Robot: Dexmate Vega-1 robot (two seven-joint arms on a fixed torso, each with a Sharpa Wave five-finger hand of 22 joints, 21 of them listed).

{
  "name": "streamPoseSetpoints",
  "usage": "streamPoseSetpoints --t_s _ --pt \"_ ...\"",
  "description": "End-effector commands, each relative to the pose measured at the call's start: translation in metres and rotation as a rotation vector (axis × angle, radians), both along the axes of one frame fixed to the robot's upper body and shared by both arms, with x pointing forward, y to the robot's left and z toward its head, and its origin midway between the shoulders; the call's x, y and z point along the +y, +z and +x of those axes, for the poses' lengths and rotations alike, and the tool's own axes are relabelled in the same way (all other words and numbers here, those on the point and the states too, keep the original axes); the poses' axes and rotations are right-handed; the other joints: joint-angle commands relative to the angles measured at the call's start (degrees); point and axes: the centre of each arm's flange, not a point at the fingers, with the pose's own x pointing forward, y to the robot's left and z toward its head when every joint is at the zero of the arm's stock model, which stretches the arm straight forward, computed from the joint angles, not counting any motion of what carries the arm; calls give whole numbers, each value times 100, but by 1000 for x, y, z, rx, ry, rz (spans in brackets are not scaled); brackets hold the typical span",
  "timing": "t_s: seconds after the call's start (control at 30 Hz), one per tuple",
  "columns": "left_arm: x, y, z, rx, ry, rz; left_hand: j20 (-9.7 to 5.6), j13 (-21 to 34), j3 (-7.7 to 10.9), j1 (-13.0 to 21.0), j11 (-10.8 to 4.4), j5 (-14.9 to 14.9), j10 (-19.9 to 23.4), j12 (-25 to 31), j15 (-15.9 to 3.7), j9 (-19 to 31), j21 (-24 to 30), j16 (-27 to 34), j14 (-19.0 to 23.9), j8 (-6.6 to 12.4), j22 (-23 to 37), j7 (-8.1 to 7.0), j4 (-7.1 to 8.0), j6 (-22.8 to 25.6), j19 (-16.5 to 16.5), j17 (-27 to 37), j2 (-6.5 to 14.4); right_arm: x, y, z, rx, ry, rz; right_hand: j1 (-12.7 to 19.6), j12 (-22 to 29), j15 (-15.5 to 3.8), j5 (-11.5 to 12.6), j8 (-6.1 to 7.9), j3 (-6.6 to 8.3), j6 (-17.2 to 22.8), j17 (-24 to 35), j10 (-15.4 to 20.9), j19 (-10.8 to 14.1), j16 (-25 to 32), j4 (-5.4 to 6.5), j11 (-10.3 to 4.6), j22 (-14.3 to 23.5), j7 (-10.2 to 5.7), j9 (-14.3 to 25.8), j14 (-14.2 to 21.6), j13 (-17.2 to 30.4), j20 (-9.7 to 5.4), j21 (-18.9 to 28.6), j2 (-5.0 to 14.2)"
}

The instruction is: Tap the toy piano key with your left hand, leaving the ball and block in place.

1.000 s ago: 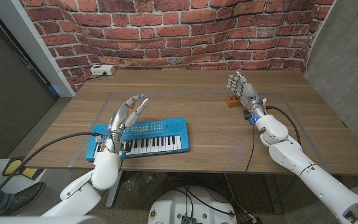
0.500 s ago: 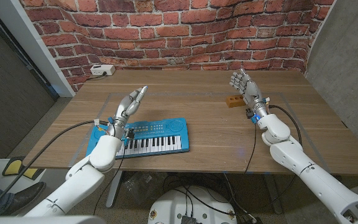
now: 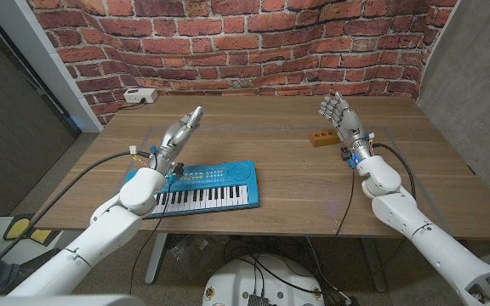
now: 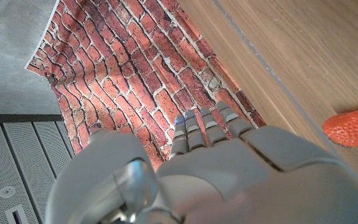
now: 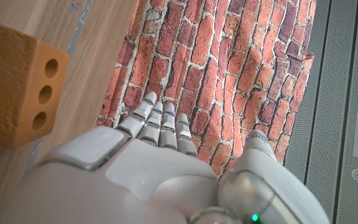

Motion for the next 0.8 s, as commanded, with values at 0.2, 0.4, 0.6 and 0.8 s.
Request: streamPoseSetpoints --t_s 0.2,0.4,0.6,0.8 --pt "-3 30 29 -33 -169 -27 -15 19 22 45 61 -41 -167 17 70 8 -33 -22 -158 17 -3 112 8 -234 -98 21 7 -7 1 -4 -2 -23 -16 -31 36 -60 21 103 -24 307 8 116 165 25 -61 -23 18 224 34 90 23 -101 -53 -70" --pt "-12 37 36 -70 -225 -73 -5 18 23 43 52 -52 -145 44 61 7 -27 2 -132 77 -3 105 9 -128 -97 21 7 -10 5 -5 21 -42 -12 -44 32 -42 22 45 -34 167 9 116 165 23 -60 -31 18 241 32 95 23 -86 -72 -77" --pt "-19 33 42 -72 -244 -110 49 17 24 41 18 -64 -96 76 21 6 -14 27 -85 78 -3 86 11 -151 -74 21 6 -9 5 1 55 -38 -12 -73 24 -21 28 144 -41 420 13 108 141 10 -47 -4 20 240 36 65 23 -64 -116 -60" --pt "-23 29 41 -69 -246 -135 46 17 25 42 11 -73 -72 92 18 6 -11 34 -74 93 -4 97 10 -132 -70 20 5 -10 3 5 69 -40 -21 -118 36 -58 36 92 -57 324 16 157 229 28 -27 -9 19 233 57 128 24 -100 -131 -42"
